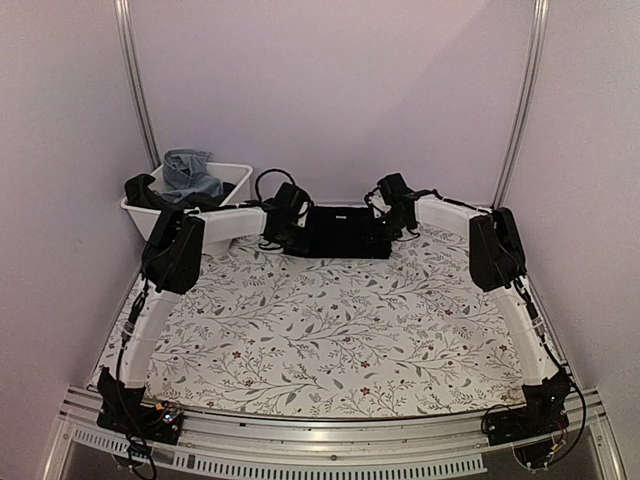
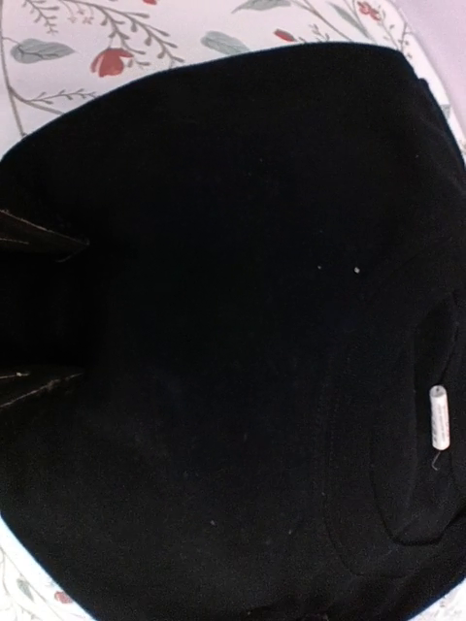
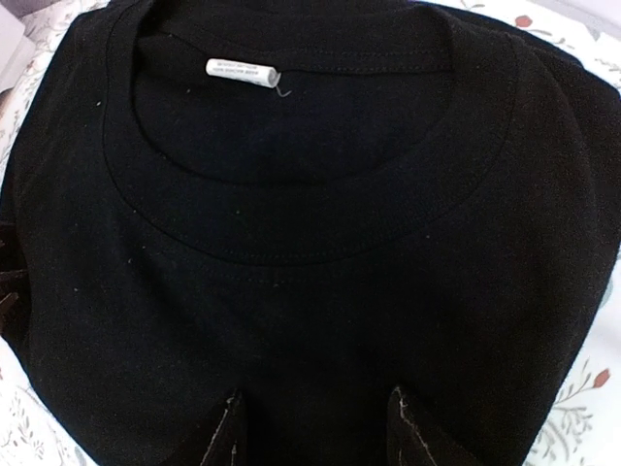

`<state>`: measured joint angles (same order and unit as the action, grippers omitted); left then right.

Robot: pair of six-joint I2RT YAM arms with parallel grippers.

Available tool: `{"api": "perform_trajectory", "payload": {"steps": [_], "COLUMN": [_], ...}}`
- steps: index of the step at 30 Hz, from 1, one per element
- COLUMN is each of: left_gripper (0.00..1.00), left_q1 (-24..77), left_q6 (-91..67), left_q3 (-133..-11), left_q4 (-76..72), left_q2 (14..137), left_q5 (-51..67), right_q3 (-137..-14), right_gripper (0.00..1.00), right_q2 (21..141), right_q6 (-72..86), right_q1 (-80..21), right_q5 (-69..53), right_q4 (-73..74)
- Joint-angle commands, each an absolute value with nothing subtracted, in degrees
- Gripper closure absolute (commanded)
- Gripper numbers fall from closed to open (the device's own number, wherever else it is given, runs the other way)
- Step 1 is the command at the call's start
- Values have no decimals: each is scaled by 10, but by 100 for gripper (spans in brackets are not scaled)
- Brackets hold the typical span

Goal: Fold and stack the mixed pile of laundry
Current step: Move the square-folded T-shirt to the corner of the board, then pick up the crumpled skirt and place it in the bin.

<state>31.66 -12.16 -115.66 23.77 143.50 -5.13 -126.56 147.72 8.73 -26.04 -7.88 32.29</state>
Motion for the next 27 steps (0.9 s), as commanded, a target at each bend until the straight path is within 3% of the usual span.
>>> {"api": "perform_trajectory", "payload": {"steps": [1, 11, 14, 18, 25, 27], "left_gripper": [62, 61, 56, 43, 26, 19], "left_q1": [301, 267, 269, 274, 254, 237], "left_q6": [-108, -117, -110, -100, -77, -79], "left_q3": [-1204, -1272, -1263, -1214, -1195, -1186], "left_q4": [284, 278, 257, 213, 228, 230], "left_q2": [1494, 1543, 1528, 1439, 1285, 1242], "left_q5": [-30, 9, 17, 5, -43, -44], "right_q3": [-1319, -1362, -1372, -1368, -1261, -1214], "right_gripper": [52, 51, 50, 39, 3, 1], "right_q2": [1542, 1574, 1574, 1526, 1347, 1290], "right_q6": [74, 68, 75, 78, 61, 51], "right_q1": [-228, -203, -194, -192, -192, -190], "right_q5": [-39, -53, -60, -68, -57, -47], "right_q4": [377, 333, 317, 314, 279, 255]}}
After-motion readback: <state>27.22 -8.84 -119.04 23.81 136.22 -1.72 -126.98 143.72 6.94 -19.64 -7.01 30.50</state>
